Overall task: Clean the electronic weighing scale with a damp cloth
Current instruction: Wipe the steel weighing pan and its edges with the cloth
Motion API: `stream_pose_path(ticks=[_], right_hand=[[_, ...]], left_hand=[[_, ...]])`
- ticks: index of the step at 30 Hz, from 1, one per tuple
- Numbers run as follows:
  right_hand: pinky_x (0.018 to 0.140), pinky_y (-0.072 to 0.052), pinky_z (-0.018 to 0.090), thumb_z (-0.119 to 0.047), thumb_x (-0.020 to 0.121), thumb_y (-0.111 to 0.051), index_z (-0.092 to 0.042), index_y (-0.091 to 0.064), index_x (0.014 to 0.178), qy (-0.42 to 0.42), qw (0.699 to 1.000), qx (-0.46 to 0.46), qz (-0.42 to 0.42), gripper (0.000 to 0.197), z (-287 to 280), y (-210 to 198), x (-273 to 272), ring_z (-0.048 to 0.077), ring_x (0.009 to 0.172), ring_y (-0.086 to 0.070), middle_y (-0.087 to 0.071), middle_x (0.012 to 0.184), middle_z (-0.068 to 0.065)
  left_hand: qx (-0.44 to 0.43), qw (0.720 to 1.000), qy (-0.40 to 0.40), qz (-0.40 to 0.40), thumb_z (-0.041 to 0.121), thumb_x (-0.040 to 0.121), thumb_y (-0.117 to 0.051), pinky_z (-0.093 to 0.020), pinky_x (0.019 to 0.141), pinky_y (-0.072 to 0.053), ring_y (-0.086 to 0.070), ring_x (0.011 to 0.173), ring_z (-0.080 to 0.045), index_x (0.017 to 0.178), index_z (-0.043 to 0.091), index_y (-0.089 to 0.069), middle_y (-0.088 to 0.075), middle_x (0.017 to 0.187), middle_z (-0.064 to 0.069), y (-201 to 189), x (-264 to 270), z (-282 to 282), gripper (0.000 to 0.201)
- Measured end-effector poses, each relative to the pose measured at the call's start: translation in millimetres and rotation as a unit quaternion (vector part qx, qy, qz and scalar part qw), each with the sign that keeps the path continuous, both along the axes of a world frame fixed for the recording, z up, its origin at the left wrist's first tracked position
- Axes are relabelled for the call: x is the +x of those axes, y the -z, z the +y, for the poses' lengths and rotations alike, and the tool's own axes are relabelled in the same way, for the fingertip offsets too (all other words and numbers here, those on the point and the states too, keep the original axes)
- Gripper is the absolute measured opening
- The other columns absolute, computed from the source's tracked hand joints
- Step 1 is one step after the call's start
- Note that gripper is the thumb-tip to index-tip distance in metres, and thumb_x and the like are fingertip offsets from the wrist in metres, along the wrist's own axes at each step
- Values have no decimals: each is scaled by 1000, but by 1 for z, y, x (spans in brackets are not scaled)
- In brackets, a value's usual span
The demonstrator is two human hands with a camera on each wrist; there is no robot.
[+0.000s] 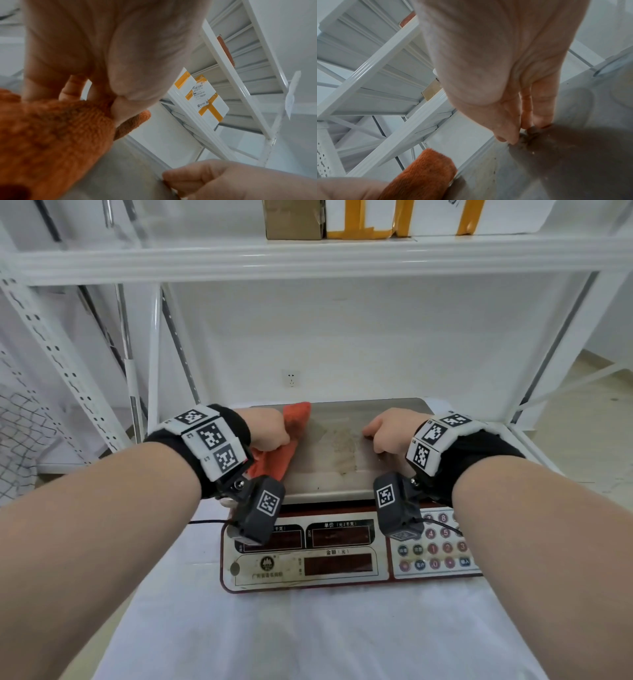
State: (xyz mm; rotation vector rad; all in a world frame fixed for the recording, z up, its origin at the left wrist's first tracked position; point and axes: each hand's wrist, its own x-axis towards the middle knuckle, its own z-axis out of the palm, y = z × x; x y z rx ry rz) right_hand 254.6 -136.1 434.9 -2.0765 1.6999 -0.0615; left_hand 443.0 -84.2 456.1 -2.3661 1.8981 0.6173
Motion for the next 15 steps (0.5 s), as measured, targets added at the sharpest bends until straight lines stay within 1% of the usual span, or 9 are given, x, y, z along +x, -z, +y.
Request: stream_pose_path(ticks=[3, 4, 6, 7, 8, 10, 11, 13, 15], right_hand=[[78, -44, 25, -12, 82, -56, -19, -63, 120, 13, 1000, -1, -23, 39, 1, 1, 0, 23, 111, -58, -62, 117, 7], [79, -44, 26, -11, 86, -54, -15, -61, 122, 10, 1000, 12, -2, 37, 0, 0, 2, 22, 111, -57, -60, 117, 10], [90, -41, 28, -7, 96, -44, -2, -51, 132, 7, 997, 54, 52, 38, -1, -3, 6, 21, 122, -51, -53, 132, 14], [97, -38, 26, -7, 98, -41, 1, -46, 136, 7, 996, 49, 69, 39, 0, -5, 6, 22, 128, -47, -49, 139, 13], [101, -37, 26, -7, 98, -40, 0, -46, 137, 0, 996, 40, 86, 39, 2, -9, 7, 24, 129, -46, -48, 141, 11], [104, -38, 28, -7, 96, -41, -4, -49, 135, -28, 993, 17, 112, 39, 4, -12, 7, 25, 127, -48, -50, 139, 9], [105, -38, 29, -7, 96, -41, -5, -50, 134, -33, 993, 13, 117, 39, 7, -13, 5, 25, 127, -49, -50, 139, 9], [106, -38, 30, -8, 96, -42, -6, -50, 135, -29, 992, 14, 120, 40, 9, -14, 5, 25, 127, -48, -51, 139, 9], [107, -37, 30, -10, 97, -40, -6, -49, 136, -28, 993, 19, 112, 40, 6, -14, 5, 25, 128, -47, -49, 140, 9]], left_hand=[[-10, 1000, -10, 20, 10, 98, -40, -37, 90, -49, -58, 93, -28, 92, 11, -51, -56, 123, -21, -8, -4, 8, 13], [-9, 1000, -1, 23, 8, 98, -40, -36, 88, -47, -56, 97, -28, 96, 11, -50, -54, 126, -20, -9, -8, 9, 11], [6, 1000, 13, 18, 5, 98, -41, -35, 79, -46, -57, 104, -31, 128, 10, -45, -51, 132, -17, -11, -16, 8, 31], [19, 1000, 11, 20, 4, 96, -43, -34, 72, -48, -58, 104, -33, 135, 9, -41, -50, 134, -15, -10, -20, 5, 39], [27, 999, 17, 19, 4, 95, -45, -31, 66, -48, -59, 103, -34, 137, 9, -40, -50, 135, -13, -9, -24, 3, 42], [33, 998, 46, 4, 8, 95, -46, -26, 60, -46, -60, 94, -28, 132, 12, -45, -54, 126, -7, -8, -32, -1, 37], [34, 997, 63, -15, 12, 95, -46, -26, 61, -43, -60, 88, -24, 125, 12, -51, -57, 118, -2, -7, -34, -3, 31], [23, 994, 90, -60, 20, 94, -47, -26, 68, -39, -55, 79, -20, 115, 10, -59, -62, 108, -4, -7, -35, -5, 26], [3, 992, 93, -88, 23, 94, -47, -26, 72, -36, -53, 83, -21, 118, 10, -57, -61, 105, -6, -7, -33, -4, 29]])
